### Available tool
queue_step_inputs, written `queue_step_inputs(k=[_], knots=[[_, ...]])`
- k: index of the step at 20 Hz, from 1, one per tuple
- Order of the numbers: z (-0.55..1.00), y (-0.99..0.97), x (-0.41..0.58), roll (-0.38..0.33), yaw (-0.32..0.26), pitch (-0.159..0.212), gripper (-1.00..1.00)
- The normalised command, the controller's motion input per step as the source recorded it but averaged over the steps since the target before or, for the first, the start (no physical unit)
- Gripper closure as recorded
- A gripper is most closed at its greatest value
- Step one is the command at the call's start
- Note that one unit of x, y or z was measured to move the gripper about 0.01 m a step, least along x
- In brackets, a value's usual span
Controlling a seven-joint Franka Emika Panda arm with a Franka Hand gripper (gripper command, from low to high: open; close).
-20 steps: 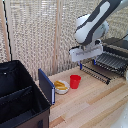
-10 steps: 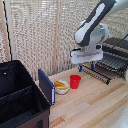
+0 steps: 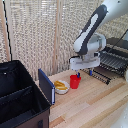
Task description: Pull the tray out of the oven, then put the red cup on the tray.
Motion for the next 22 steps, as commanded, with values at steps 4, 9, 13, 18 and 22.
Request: queue_step_inputs(k=[4,9,13,18,22], knots=[[-0.31,-0.04,0.124,0.099,-0.024,-0.162,-1.0],[-0.31,-0.05,0.069,0.049,-0.078,-0.096,1.0],[-0.04,-0.01,0.0,0.029,-0.008,0.028,1.0],[0.0,-0.01,-0.002,0.0,0.017,0.0,1.0],[0.13,0.09,0.036,-0.002,-0.151,-0.028,1.0]])
